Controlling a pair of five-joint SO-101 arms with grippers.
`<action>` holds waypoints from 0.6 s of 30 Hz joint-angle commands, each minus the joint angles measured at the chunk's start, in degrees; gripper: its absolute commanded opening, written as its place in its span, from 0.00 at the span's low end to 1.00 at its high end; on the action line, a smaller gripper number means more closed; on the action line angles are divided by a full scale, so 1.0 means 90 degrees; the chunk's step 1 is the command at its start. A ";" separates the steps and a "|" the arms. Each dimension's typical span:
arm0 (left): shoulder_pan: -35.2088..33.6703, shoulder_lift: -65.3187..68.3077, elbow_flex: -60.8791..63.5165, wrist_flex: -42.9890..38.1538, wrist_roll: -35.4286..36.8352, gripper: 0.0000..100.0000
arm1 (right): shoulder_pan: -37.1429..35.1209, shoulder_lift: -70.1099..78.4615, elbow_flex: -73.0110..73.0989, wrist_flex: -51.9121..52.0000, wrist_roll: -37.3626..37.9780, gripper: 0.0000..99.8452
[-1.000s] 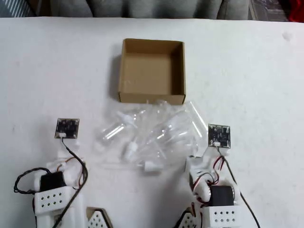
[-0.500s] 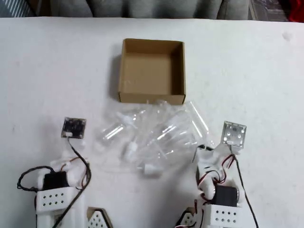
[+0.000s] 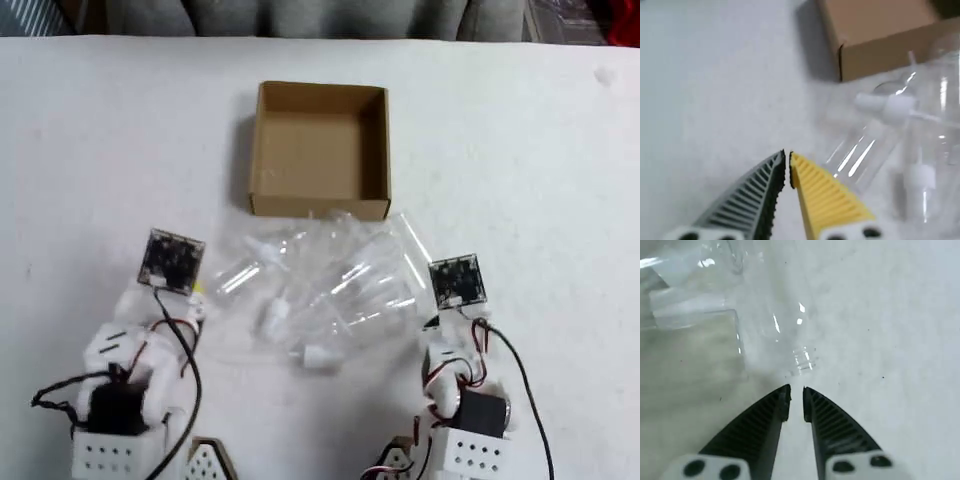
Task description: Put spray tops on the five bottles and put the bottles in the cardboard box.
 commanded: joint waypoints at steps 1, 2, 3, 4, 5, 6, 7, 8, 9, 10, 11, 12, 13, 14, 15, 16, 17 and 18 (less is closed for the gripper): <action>0.0689 -0.0054 -0.0987 0.0205 -0.0059 0.02 | 0.0083 -0.0034 0.0049 0.0044 0.0166 0.02; 0.0737 0.0142 -0.1133 0.0205 -0.0059 0.02 | 0.0083 -0.0034 0.0049 0.0044 0.0166 0.02; 0.0757 0.0396 -0.1299 0.0195 -0.0059 0.02 | 0.0083 -0.0034 0.0049 0.0044 0.0166 0.02; 0.0786 0.0718 -0.1475 0.0186 -0.0059 0.02 | 0.0083 -0.0034 0.0049 0.0044 0.0166 0.02; 0.0796 0.1099 -0.1690 0.0166 -0.0059 0.02 | 0.0073 -0.0034 0.0049 0.0034 0.0166 0.02; 0.0796 0.1499 -0.1924 0.0166 -0.0059 0.03 | 0.0073 -0.0034 0.0049 0.0034 0.0166 0.02; 0.0796 0.1939 -0.2178 0.0166 -0.0059 0.03 | 0.0073 -0.0034 0.0049 0.0034 0.0166 0.02; 0.0806 0.2408 -0.2422 0.0166 -0.0059 0.05 | 0.0073 -0.0034 0.0049 0.0034 0.0176 0.02; 0.0806 0.2828 -0.2657 0.0166 -0.0059 0.08 | 0.0073 -0.0034 0.0049 0.0034 0.0176 0.02; 0.0835 0.3258 -0.2872 0.0166 -0.0059 0.12 | 0.0073 -0.0034 0.0049 0.0034 0.0176 0.02; 0.0884 0.3668 -0.3067 0.0166 -0.0059 0.17 | 0.0073 -0.0034 0.0049 0.0034 0.0176 0.02; 0.0923 0.4068 -0.3253 0.0166 -0.0029 0.21 | 0.0073 -0.0034 0.0049 0.0034 0.0176 0.02; 0.0962 0.4440 -0.3409 0.0166 -0.0020 0.25 | 0.0073 -0.0034 0.0049 0.0034 0.0176 0.02; 0.1001 0.4801 -0.3575 0.0166 -0.0010 0.29 | 0.0073 -0.0034 0.0049 0.0034 0.0176 0.02; 0.1021 0.5153 -0.3722 0.0166 -0.0010 0.31 | 0.0073 -0.0034 0.0049 0.0034 0.0176 0.02; 0.1021 0.5495 -0.3868 0.0156 -0.0039 0.32 | 0.0073 -0.0034 0.0049 0.0034 0.0176 0.02; 0.1021 0.5846 -0.4015 0.0156 -0.0068 0.33 | 0.0073 -0.0034 0.0049 0.0034 0.0176 0.02; 0.1021 0.6188 -0.4151 0.0107 -0.0068 0.32 | 0.0073 -0.0034 0.0049 0.0034 0.0176 0.02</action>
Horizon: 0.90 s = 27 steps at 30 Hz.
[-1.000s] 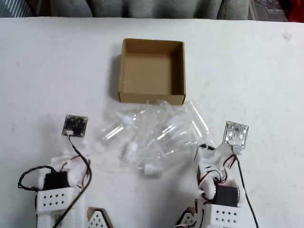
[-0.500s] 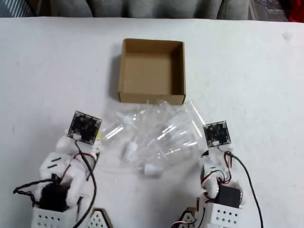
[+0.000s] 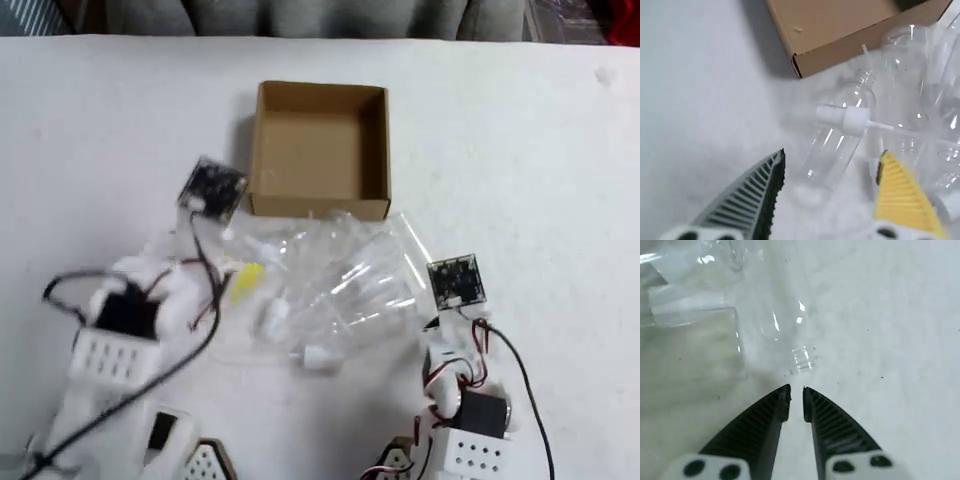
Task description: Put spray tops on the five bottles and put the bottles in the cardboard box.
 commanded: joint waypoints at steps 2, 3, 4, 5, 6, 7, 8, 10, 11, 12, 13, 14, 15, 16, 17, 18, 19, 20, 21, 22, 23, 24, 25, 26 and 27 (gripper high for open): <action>0.0044 0.1988 -0.1065 -0.0215 -0.0303 0.32 | 0.0034 -0.0044 0.0049 0.0024 0.0068 0.02; 0.0044 0.2281 -0.1143 -0.0234 -0.0576 0.32 | 0.0034 -0.0044 0.0049 0.0024 0.0068 0.02; 0.0044 0.2545 -0.1192 -0.0244 -0.0850 0.32 | 0.0034 -0.0044 0.0049 0.0024 0.0068 0.02; 0.0044 0.2808 -0.1250 -0.0264 -0.1065 0.32 | 0.0034 -0.0044 0.0049 0.0024 0.0068 0.02; 0.0044 0.3033 -0.1299 -0.0283 -0.1153 0.32 | 0.0034 -0.0044 0.0049 0.0024 0.0068 0.02; 0.0034 0.3228 -0.1387 -0.0303 -0.1182 0.32 | 0.0034 -0.0044 0.0049 0.0024 0.0068 0.02; 0.0034 0.3414 -0.1446 -0.0430 -0.1182 0.32 | 0.0034 -0.0044 0.0049 0.0024 0.0068 0.02; 0.0034 0.3766 -0.1475 -0.0781 -0.1201 0.32 | 0.0034 -0.0044 0.0049 0.0024 0.0068 0.02; 0.0034 0.3941 -0.1475 -0.0977 -0.1201 0.32 | 0.0034 -0.0044 0.0049 0.0015 0.0068 0.02; 0.0034 0.4117 -0.1475 -0.1182 -0.1192 0.32 | 0.0034 -0.0044 0.0049 0.0015 0.0068 0.02; 0.0034 0.4303 -0.1485 -0.1377 -0.1182 0.32 | 0.0034 -0.0044 0.0049 0.0015 0.0068 0.02; 0.0034 0.4479 -0.1504 -0.1534 -0.1182 0.32 | 0.0034 -0.0044 0.0049 0.0015 0.0068 0.02; 0.0024 0.4635 -0.1514 -0.1670 -0.1211 0.32 | 0.0034 -0.0044 0.0049 0.0015 0.0068 0.02; -0.0005 0.4772 -0.1514 -0.1807 -0.1221 0.32 | 0.0034 -0.0044 0.0049 0.0015 0.0068 0.02; -0.0034 0.4899 -0.1514 -0.1954 -0.1221 0.32 | 0.0034 -0.0044 0.0049 0.0015 0.0068 0.02; -0.0044 0.5026 -0.1514 -0.2120 -0.1221 0.32 | 0.0034 -0.0044 0.0049 0.0015 0.0068 0.02; -0.0044 0.5133 -0.1514 -0.2266 -0.1211 0.32 | 0.0034 -0.0044 0.0049 0.0015 0.0068 0.02; -0.0044 0.5250 -0.1514 -0.2354 -0.1211 0.32 | 0.0034 -0.0044 0.0049 0.0015 0.0068 0.02; -0.0044 0.5338 -0.1504 -0.2413 -0.1192 0.32 | 0.0034 -0.0044 0.0049 0.0015 0.0068 0.02; -0.0044 0.5377 -0.1514 -0.2413 -0.1182 0.32 | 0.0034 -0.0044 0.0049 0.0015 0.0068 0.02; -0.0044 0.5416 -0.1514 -0.2422 -0.1182 0.32 | 0.0034 -0.0044 0.0049 0.0015 0.0068 0.02; -0.0044 0.5426 -0.1514 -0.2442 -0.1172 0.31 | 0.0034 -0.0044 0.0049 0.0015 0.0068 0.02; -0.0034 0.5426 -0.1495 -0.2442 -0.1172 0.28 | 0.0034 -0.0044 0.0049 0.0015 0.0068 0.02; -0.0005 0.5426 -0.1495 -0.2422 -0.1211 0.24 | 0.0034 -0.0044 0.0049 0.0015 0.0068 0.02; 0.0015 0.5426 -0.1475 -0.2403 -0.1221 0.19 | 0.0034 -0.0044 0.0049 0.0015 0.0068 0.02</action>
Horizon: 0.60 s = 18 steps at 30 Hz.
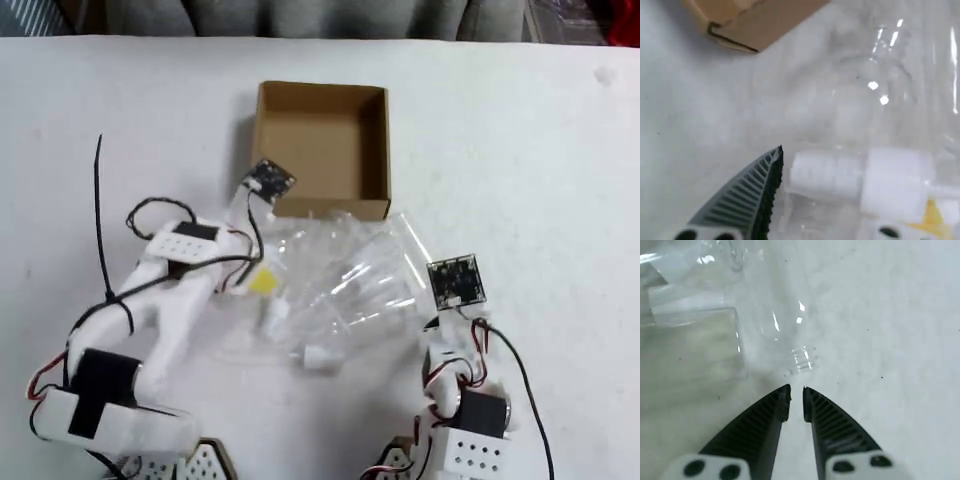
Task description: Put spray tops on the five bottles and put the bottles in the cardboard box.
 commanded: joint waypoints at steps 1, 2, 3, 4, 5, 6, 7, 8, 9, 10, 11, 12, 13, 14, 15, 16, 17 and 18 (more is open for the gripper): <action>0.0015 -0.0054 -0.0361 -0.0117 -0.0068 0.13 | 0.0034 -0.0044 0.0049 0.0015 0.0068 0.02; 0.0015 -0.0054 -0.0352 -0.0098 -0.0068 0.06 | 0.0034 -0.0044 0.0049 0.0015 0.0068 0.02; 0.0005 -0.0054 -0.0352 0.0020 -0.0068 0.01 | 0.0034 -0.0044 0.0049 0.0015 0.0068 0.02; -0.0024 -0.0054 -0.0352 0.0225 -0.0068 0.02 | 0.0034 -0.0044 0.0049 0.0015 0.0068 0.02; -0.0044 -0.0063 -0.0352 0.0479 -0.0078 0.06 | 0.0034 -0.0044 0.0049 0.0015 0.0068 0.02; -0.0093 -0.0063 -0.0361 0.0723 -0.0078 0.07 | 0.0034 -0.0044 0.0049 0.0015 0.0068 0.02; -0.0181 -0.0063 -0.0371 0.0947 -0.0088 0.06 | 0.0034 -0.0044 0.0049 0.0015 0.0068 0.02; -0.0259 -0.0063 -0.0391 0.1143 -0.0156 0.05 | 0.0034 -0.0044 0.0049 0.0015 0.0068 0.02; -0.0366 -0.0063 -0.0410 0.1309 -0.0322 0.03 | 0.0034 -0.0044 0.0049 0.0015 0.0068 0.02; -0.0503 -0.0073 -0.0410 0.1446 -0.0557 0.01 | 0.0034 -0.0044 0.0049 0.0015 0.0068 0.02; -0.0650 -0.0073 -0.0410 0.1592 -0.0821 0.02 | 0.0034 -0.0044 0.0049 0.0015 0.0068 0.02; -0.0806 -0.0073 -0.0410 0.1729 -0.1065 0.02 | 0.0034 -0.0044 0.0049 0.0015 0.0068 0.02; -0.0982 -0.0073 -0.0410 0.1817 -0.1250 0.02 | 0.0034 -0.0044 0.0049 0.0015 0.0068 0.02; -0.1158 -0.0083 -0.0420 0.1885 -0.1407 0.02 | 0.0034 -0.0044 0.0049 0.0015 0.0068 0.02; -0.1372 -0.0132 -0.0420 0.1915 -0.1514 0.02 | 0.0034 -0.0044 0.0049 0.0015 0.0068 0.02; -0.1597 -0.0239 -0.0410 0.1915 -0.1563 0.02 | 0.0034 -0.0044 0.0049 0.0015 0.0068 0.02; -0.1851 -0.0366 -0.0410 0.1905 -0.1534 0.02 | 0.0034 -0.0044 0.0049 0.0015 0.0068 0.02; -0.2115 -0.0532 -0.0410 0.1885 -0.1534 0.02 | 0.0034 -0.0044 0.0049 0.0015 0.0068 0.02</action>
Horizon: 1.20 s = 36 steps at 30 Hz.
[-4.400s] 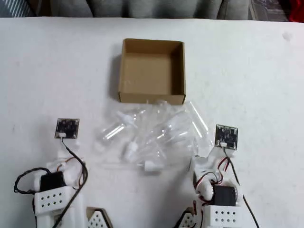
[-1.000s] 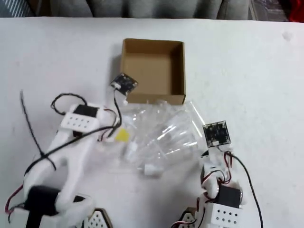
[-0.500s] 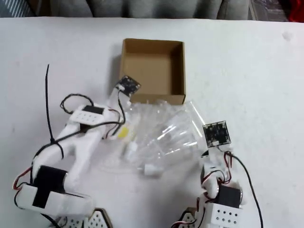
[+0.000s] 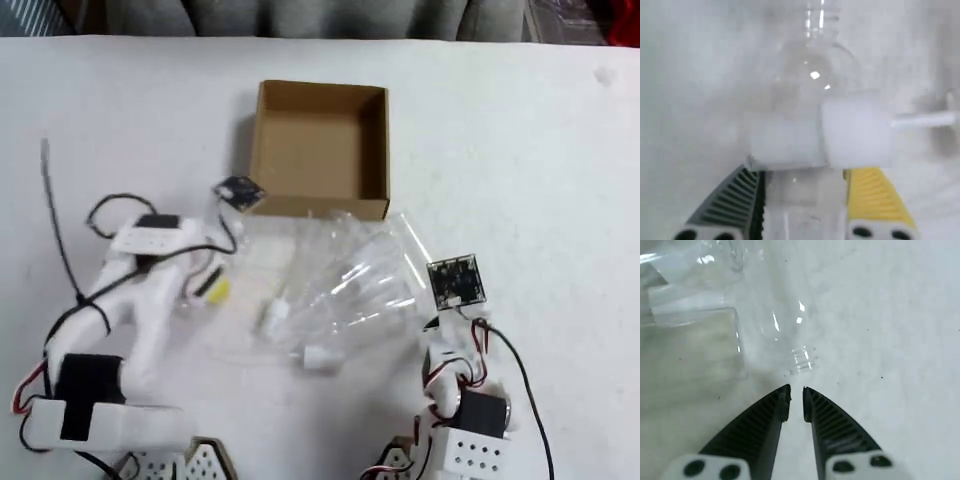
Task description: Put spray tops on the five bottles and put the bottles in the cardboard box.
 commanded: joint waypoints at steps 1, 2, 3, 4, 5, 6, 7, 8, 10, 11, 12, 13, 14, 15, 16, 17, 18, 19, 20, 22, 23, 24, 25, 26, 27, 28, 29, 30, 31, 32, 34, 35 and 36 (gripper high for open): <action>-0.1187 -0.0698 -0.0205 0.0186 -0.0215 0.02 | 0.0034 -0.0044 0.0049 0.0015 0.0068 0.02; -0.1421 -0.0913 -0.0195 0.0186 -0.0215 0.02 | 0.0034 -0.0044 0.0049 0.0015 0.0068 0.02; -0.1626 -0.1128 -0.0156 0.0186 -0.0215 0.02 | 0.0034 -0.0044 0.0049 0.0015 0.0068 0.02; -0.1773 -0.1284 -0.0137 0.0225 -0.0205 0.02 | 0.0034 -0.0044 0.0049 0.0015 0.0068 0.02; -0.1880 -0.1451 -0.0098 0.0234 -0.0205 0.02 | 0.0034 -0.0044 0.0049 0.0015 0.0068 0.02; -0.1949 -0.1597 0.0020 0.0234 -0.0195 0.02 | 0.0034 -0.0044 0.0049 0.0015 0.0068 0.02; -0.1958 -0.1724 0.0176 0.0234 -0.0195 0.02 | 0.0034 -0.0044 0.0049 0.0015 0.0068 0.02; -0.1939 -0.1832 0.0352 0.0215 -0.0195 0.02 | 0.0034 -0.0044 0.0049 0.0024 0.0068 0.02; -0.1880 -0.1998 0.0733 0.0176 -0.0078 0.02 | 0.0034 -0.0044 0.0049 0.0024 0.0068 0.02; -0.1851 -0.2066 0.0879 0.0098 0.0117 0.02 | 0.0034 -0.0044 0.0049 0.0024 0.0068 0.02; -0.1832 -0.2144 0.1045 -0.0049 0.0391 0.02 | 0.0034 -0.0044 0.0049 0.0024 0.0068 0.02; -0.1832 -0.2193 0.1182 -0.0205 0.0684 0.02 | 0.0034 -0.0044 0.0049 0.0024 0.0068 0.02; -0.1832 -0.2203 0.1299 -0.0361 0.0899 0.02 | 0.0034 -0.0044 0.0049 0.0024 0.0068 0.02; -0.1812 -0.2203 0.1397 -0.0508 0.1074 0.02 | 0.0034 -0.0044 0.0049 0.0024 0.0068 0.02; -0.1802 -0.2203 0.1465 -0.0615 0.1172 0.03 | 0.0034 -0.0044 0.0049 0.0024 0.0068 0.02; -0.1783 -0.2203 0.1504 -0.0674 0.1231 0.05 | 0.0034 -0.0044 0.0049 0.0024 0.0068 0.02; -0.1773 -0.2203 0.1524 -0.0703 0.1250 0.09 | 0.0034 -0.0044 0.0049 0.0024 0.0068 0.02; -0.1773 -0.2203 0.1514 -0.0684 0.1270 0.14 | 0.0034 -0.0044 0.0049 0.0024 0.0068 0.02; -0.1783 -0.2232 0.1504 -0.0664 0.1270 0.19 | 0.0034 -0.0044 0.0049 0.0024 0.0068 0.02; -0.1802 -0.2252 0.1504 -0.0654 0.1270 0.29 | 0.0034 -0.0044 0.0049 0.0024 0.0068 0.02; -0.1812 -0.2252 0.1485 -0.0615 0.1270 0.34 | 0.0034 -0.0044 0.0049 0.0024 0.0068 0.02; -0.1812 -0.2261 0.1465 -0.0557 0.1270 0.37 | 0.0034 -0.0044 0.0049 0.0024 0.0068 0.02; -0.1812 -0.2261 0.1377 -0.0479 0.1270 0.39 | 0.0034 -0.0044 0.0049 0.0024 0.0068 0.02; -0.1812 -0.2261 0.1270 -0.0352 0.1241 0.39 | 0.0034 -0.0044 0.0049 0.0024 0.0068 0.02; -0.1812 -0.2261 0.1114 -0.0205 0.1231 0.39 | 0.0034 -0.0044 0.0049 0.0024 0.0068 0.02; -0.1812 -0.2261 0.0947 -0.0020 0.1231 0.39 | 0.0034 -0.0044 0.0049 0.0024 0.0068 0.02; -0.1802 -0.2261 0.0762 0.0166 0.1221 0.38 | 0.0034 -0.0044 0.0049 0.0015 0.0068 0.02; -0.1792 -0.2261 0.0567 0.0342 0.1221 0.38 | 0.0034 -0.0044 0.0049 0.0015 0.0068 0.02; -0.1783 -0.2252 0.0381 0.0488 0.1221 0.38 | 0.0034 -0.0044 0.0049 0.0015 0.0068 0.02; -0.1773 -0.2222 0.0205 0.0586 0.1221 0.38 | 0.0005 -0.0044 0.0049 0.0015 0.0068 0.02; -0.1744 -0.2203 -0.0059 0.0625 0.1221 0.38 | -0.0073 -0.0044 0.0049 0.0034 0.0068 0.02; -0.1665 -0.2193 -0.0147 0.0635 0.1221 0.38 | -0.0083 -0.0044 0.0049 0.0034 0.0068 0.02; -0.1587 -0.2193 -0.0166 0.0635 0.1221 0.38 | -0.0083 -0.0044 0.0049 0.0034 0.0068 0.02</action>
